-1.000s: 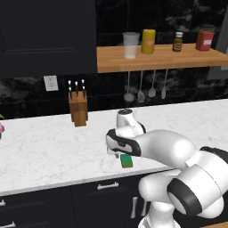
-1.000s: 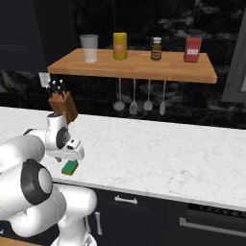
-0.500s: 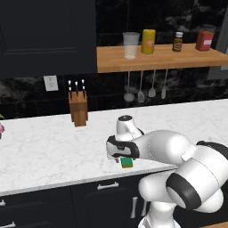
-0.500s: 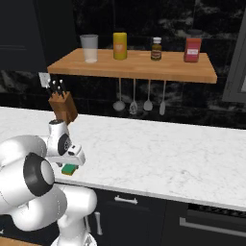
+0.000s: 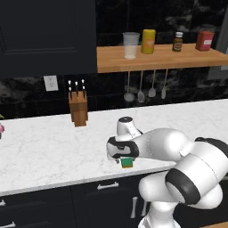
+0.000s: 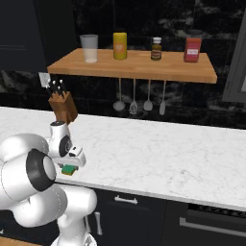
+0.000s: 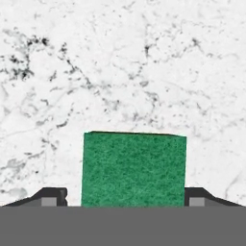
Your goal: Pick up the sponge from the counter and clean the cutting board by briefly scrubbing or pressing down on the cutting board. Once finished, release the sponge.
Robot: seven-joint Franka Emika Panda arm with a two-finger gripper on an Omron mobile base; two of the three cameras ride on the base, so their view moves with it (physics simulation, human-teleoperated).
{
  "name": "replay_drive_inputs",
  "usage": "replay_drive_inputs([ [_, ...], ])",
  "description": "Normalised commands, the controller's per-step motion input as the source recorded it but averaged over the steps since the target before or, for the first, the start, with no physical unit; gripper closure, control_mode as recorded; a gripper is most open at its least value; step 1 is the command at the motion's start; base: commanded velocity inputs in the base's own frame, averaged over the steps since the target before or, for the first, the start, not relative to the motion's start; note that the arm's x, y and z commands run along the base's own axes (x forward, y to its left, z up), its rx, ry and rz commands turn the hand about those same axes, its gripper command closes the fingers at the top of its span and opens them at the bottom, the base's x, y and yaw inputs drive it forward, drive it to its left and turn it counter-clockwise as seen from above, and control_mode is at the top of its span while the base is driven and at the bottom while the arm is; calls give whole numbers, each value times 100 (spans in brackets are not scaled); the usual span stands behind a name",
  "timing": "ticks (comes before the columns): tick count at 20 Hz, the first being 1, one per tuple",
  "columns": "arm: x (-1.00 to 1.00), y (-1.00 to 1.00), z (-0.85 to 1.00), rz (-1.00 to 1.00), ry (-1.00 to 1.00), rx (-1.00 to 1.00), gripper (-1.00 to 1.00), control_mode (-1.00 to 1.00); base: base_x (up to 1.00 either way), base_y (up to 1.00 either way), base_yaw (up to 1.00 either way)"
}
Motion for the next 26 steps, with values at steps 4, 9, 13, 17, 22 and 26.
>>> replay_drive_inputs([
  [4, 9, 0, 0, 0, 0, 2, 100, -100, 0, 0, 0],
  [9, 6, 0, 0, 0, 0, 0, 100, -100, 0, 0, 0],
  [13, 0, 0, 37, -8, 2, 4, 100, -100, 0, 0, 0],
  [17, -1, -30, 91, -16, 3, 10, 100, -100, 0, 0, 0],
  [22, 1, -73, 43, -26, 14, 1, 100, -100, 0, 0, 0],
  [26, 0, -83, 32, -31, 17, -6, 100, -100, 0, 0, 0],
])
